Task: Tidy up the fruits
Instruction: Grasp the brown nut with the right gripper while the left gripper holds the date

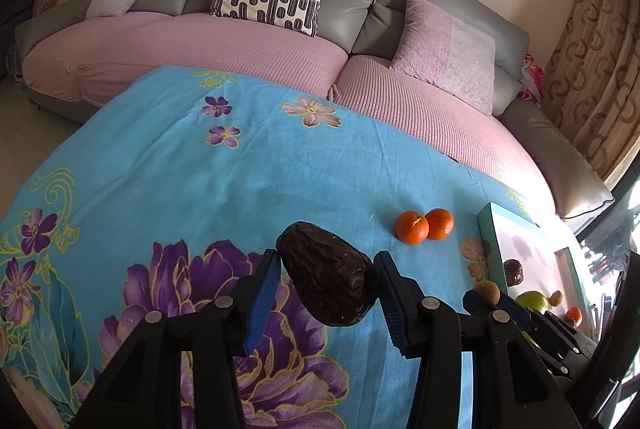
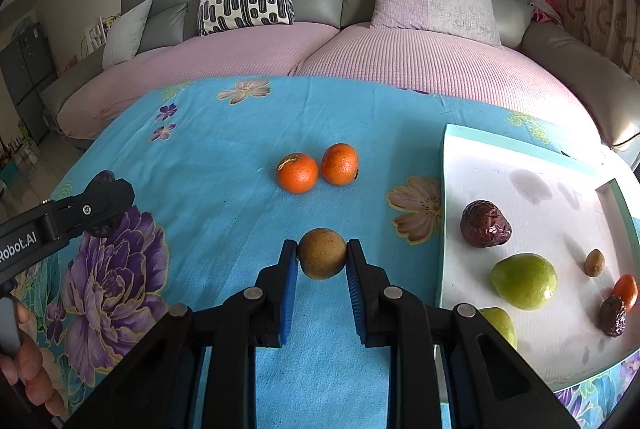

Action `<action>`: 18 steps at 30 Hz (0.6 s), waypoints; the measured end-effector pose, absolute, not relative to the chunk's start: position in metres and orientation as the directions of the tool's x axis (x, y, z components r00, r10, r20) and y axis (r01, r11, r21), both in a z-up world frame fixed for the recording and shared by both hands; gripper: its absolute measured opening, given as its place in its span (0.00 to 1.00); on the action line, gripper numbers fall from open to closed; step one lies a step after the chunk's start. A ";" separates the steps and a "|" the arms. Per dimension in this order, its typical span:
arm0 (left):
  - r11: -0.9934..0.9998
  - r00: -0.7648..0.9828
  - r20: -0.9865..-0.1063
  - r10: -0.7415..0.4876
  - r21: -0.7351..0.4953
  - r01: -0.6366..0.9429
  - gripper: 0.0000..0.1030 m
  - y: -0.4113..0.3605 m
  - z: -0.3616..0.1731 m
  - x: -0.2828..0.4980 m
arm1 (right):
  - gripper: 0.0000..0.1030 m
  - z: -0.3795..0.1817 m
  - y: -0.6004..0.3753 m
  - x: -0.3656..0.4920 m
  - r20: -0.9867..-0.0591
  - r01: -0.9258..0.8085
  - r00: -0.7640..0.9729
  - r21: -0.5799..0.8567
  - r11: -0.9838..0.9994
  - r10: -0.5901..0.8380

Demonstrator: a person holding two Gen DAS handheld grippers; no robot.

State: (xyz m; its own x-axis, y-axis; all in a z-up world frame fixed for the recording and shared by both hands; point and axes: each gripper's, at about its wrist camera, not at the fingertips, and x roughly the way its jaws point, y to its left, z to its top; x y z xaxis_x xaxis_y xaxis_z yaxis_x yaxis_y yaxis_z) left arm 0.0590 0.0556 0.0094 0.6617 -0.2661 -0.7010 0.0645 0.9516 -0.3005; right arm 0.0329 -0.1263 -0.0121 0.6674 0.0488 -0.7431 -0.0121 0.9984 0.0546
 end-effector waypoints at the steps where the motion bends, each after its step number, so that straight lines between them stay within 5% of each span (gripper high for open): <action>1: 0.952 0.659 -0.703 -0.268 -0.299 0.069 0.49 0.053 0.009 0.059 | 0.25 -0.011 -0.129 0.032 -0.742 -0.008 0.669 0.057 0.998 0.048; 18: 0.949 0.631 -0.709 -0.313 -0.256 0.184 0.49 -0.005 0.020 0.061 | 0.25 0.007 -0.197 0.022 -0.707 0.107 0.707 0.118 0.987 0.008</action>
State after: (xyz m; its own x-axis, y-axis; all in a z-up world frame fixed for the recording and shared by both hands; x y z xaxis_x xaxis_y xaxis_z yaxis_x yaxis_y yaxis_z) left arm 0.0610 -0.0054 0.0201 0.6314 -0.3133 -0.7094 0.1837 0.9492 -0.2556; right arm 0.0224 -0.1966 0.0075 0.7069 0.0082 -0.7072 0.1066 0.9873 0.1180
